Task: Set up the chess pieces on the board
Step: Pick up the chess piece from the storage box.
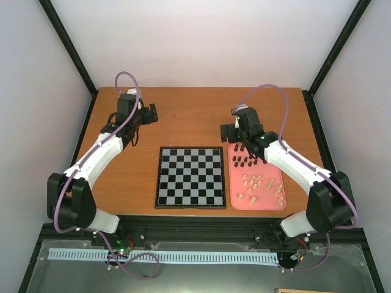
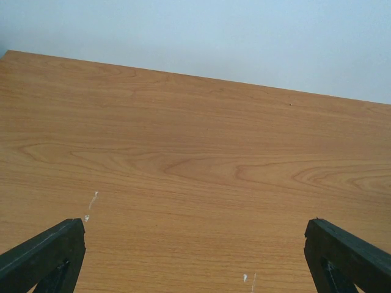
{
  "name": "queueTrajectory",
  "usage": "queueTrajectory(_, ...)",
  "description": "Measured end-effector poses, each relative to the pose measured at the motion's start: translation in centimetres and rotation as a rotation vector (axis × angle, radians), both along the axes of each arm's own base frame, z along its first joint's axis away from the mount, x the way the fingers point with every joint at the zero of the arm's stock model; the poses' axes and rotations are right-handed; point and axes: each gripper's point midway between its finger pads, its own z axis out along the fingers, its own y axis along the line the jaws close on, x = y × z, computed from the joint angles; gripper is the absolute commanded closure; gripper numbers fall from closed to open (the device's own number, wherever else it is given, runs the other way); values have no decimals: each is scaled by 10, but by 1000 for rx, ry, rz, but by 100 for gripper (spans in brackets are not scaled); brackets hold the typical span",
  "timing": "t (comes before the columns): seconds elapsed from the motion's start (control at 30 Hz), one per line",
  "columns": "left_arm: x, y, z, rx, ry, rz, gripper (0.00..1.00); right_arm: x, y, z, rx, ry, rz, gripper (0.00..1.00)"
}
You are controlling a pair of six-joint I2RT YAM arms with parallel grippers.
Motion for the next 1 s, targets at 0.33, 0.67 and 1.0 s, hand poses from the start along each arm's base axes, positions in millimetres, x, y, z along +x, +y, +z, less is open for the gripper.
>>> queueTrajectory(0.33, -1, 1, -2, 4, 7, 3, 0, -1, -7, 19, 4, -71, -20, 0)
queueTrajectory(0.67, -2, 3, -3, 10, 13, 11, 0, 10, 1, -4, -64, -22, 20, 52)
queueTrajectory(1.0, -2, 7, -3, 23, 14, 32, 0, 12, 2, -91, -179, 195, 28, 60)
